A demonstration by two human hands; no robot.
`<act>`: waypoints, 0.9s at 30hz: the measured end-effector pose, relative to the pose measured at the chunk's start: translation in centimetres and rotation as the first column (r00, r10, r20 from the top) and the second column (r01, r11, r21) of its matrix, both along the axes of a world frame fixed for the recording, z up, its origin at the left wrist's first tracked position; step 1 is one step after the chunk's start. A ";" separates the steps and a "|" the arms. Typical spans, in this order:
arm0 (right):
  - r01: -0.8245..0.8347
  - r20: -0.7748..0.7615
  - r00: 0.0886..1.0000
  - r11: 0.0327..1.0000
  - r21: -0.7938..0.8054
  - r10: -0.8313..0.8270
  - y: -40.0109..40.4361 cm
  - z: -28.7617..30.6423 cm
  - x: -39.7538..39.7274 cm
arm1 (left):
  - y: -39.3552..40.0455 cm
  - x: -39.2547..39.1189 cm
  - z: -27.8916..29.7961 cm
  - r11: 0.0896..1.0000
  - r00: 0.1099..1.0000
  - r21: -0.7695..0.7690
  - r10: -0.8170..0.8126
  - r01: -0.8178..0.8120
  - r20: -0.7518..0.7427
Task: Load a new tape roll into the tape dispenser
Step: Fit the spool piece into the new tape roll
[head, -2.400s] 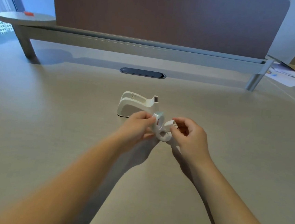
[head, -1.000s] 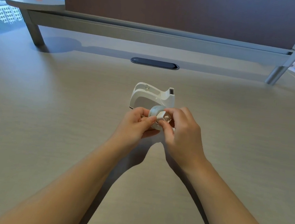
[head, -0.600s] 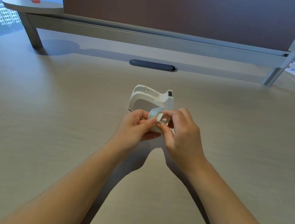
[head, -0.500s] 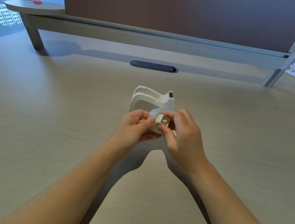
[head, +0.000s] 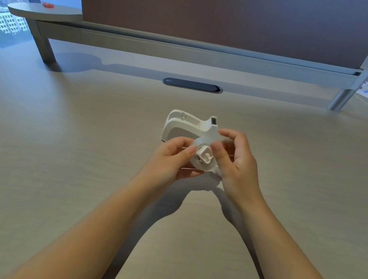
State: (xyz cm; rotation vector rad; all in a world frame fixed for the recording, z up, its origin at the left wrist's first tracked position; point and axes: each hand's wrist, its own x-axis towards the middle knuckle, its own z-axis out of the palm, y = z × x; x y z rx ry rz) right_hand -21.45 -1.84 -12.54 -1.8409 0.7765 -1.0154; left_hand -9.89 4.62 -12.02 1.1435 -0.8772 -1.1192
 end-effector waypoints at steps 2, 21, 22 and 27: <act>-0.030 0.019 0.999 0.994 0.106 0.028 -0.2 0.1 0.1 | 0.2 -0.2 0.1 1.000 0.999 -0.002 -0.013 0.013 0.031; -0.165 0.120 0.982 0.966 0.199 0.143 0.1 -0.6 0.5 | 0.1 -0.1 -0.2 0.998 0.998 0.047 0.035 -0.037 0.043; -0.166 0.122 0.982 0.968 0.190 0.144 0.2 -0.6 0.5 | 0.1 -0.1 -0.3 0.998 0.998 0.039 0.039 -0.041 0.046; -0.157 0.122 0.983 0.978 0.135 0.141 0.4 -0.6 0.6 | 0.0 -0.2 -0.3 0.997 0.995 0.000 0.078 -0.078 0.070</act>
